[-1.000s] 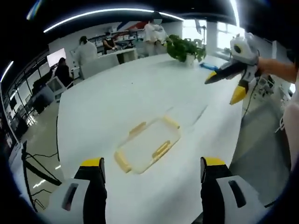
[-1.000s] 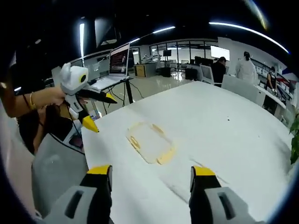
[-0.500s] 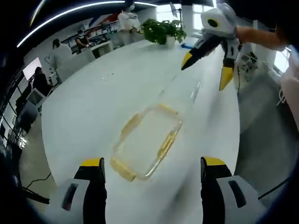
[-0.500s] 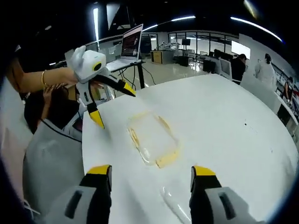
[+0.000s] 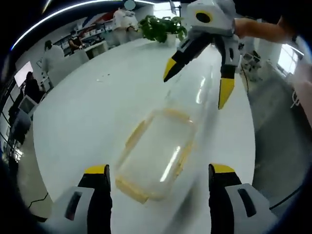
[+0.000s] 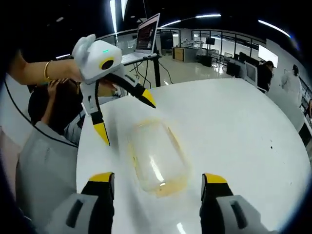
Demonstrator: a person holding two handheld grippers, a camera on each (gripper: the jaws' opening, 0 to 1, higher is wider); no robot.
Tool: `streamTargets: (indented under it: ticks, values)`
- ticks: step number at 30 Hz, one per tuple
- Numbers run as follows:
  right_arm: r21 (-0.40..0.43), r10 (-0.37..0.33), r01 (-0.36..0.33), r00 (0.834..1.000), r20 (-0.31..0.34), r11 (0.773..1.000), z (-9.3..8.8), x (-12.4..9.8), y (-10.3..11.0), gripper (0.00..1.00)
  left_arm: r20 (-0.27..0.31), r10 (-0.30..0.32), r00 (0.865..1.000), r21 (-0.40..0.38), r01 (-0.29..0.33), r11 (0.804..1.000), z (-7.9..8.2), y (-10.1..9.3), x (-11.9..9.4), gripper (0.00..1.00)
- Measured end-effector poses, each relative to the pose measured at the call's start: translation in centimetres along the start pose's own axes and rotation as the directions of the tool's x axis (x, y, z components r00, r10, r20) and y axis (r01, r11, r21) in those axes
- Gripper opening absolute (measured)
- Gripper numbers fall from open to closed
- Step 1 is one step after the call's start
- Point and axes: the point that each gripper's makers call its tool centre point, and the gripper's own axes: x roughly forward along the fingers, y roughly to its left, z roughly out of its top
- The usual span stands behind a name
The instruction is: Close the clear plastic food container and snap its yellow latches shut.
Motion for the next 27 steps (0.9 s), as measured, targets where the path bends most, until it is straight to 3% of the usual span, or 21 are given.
streamTargets:
  ticks: [8, 10, 11, 14, 23, 27]
  values:
    - [-0.032, 0.053, -0.055, 0.997, -0.062, 0.998, -0.2, 2.6, 0.0, 0.72, -0.038, -0.016, 0.999, 0.0, 0.016, 1.0, -1.0, 1.3, 0.9, 0.81]
    - [0.03, 0.091, -0.089, 0.992, -0.091, 0.996, -0.5, 3.3, 0.6, 0.72, -0.048, -0.02, 0.999, -0.003, 0.02, 1.0, -1.3, 1.6, 1.2, 0.81]
    - [0.045, 0.088, -0.083, 0.99, -0.113, 0.996, -0.8, 3.6, 0.5, 0.72, -0.052, -0.022, 0.998, -0.006, 0.022, 1.0, -1.4, 1.6, 1.4, 0.81]
    - [-0.023, 0.043, -0.047, 0.989, -0.144, 0.999, -1.0, 4.7, -0.4, 0.72, -0.052, -0.032, 0.998, -0.018, 0.032, 0.999, -1.5, 1.8, 1.8, 0.81]
    - [-0.056, 0.035, -0.051, 0.966, -0.258, 0.997, -3.1, 6.1, -0.8, 0.73, -0.078, -0.055, 0.995, -0.034, 0.052, 0.998, -2.4, 2.4, 2.9, 0.82]
    - [-0.079, 0.032, -0.055, 0.962, -0.271, 0.995, -3.7, 6.5, -0.6, 0.76, -0.068, -0.03, 0.997, -0.028, 0.028, 0.999, -2.6, 3.0, 3.1, 0.81]
